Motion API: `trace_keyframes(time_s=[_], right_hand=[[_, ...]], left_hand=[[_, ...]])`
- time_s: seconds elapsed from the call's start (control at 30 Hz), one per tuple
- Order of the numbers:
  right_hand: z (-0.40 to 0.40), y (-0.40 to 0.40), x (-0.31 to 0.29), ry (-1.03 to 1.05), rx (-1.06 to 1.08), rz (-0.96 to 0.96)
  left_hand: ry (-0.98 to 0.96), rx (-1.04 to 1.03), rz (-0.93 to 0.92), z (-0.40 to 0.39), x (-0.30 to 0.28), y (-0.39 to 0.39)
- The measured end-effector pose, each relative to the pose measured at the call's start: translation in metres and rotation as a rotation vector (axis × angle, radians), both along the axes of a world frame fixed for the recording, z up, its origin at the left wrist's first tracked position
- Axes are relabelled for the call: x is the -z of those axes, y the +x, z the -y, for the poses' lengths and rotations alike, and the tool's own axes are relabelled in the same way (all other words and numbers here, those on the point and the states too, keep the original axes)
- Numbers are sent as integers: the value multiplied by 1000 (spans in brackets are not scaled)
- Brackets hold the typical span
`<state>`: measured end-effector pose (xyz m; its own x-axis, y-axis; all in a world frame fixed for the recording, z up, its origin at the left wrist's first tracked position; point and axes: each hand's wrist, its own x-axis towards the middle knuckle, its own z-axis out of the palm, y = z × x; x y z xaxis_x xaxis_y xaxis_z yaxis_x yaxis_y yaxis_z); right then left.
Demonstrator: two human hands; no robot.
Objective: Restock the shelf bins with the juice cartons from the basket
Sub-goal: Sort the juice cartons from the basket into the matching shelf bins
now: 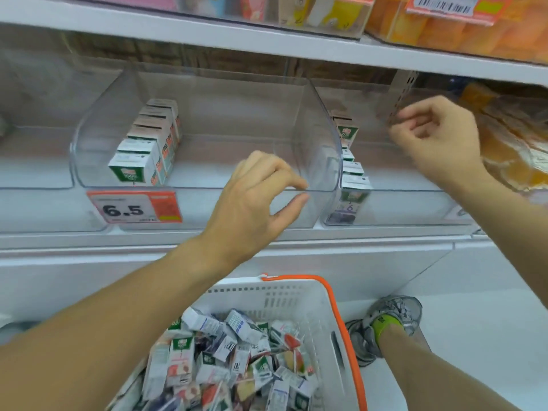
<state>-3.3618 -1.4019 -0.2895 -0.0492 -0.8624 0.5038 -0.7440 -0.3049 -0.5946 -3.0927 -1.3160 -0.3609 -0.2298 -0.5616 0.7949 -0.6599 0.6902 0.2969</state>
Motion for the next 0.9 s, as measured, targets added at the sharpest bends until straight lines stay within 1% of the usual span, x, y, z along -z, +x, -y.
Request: trace_keyframes(time_s=[0.07,0.13,0.27,0.37,0.4,0.47,0.53,0.6,0.73,0.9], right_hand=[[-51,16,1,-4,-81,132],[-91,33,11,49,-188,189],[-138,72,59,286,-342,223],[-149,103,114,498,-404,140],[-151,113,135,562,-415,102],[-149,128,180,684,-426,4],[-145,140,224,811,-397,-98],[-144,149,264,896,-328,-147],[-152,159,314,1022,-200,-125],[-148,164,341,1027,-141,-67]], left_hand=[[11,21,-25,-15,0,2],[127,59,16,-29,13,8],[512,50,219,-53,57,37],[843,-42,415,-67,95,65],[953,-84,449,-73,108,74],[1117,-168,374,-86,136,88],[1208,-240,274,-101,161,93],[1279,-272,231,-113,186,91],[1328,-312,158,-119,222,81],[1344,-381,59,-111,252,71]])
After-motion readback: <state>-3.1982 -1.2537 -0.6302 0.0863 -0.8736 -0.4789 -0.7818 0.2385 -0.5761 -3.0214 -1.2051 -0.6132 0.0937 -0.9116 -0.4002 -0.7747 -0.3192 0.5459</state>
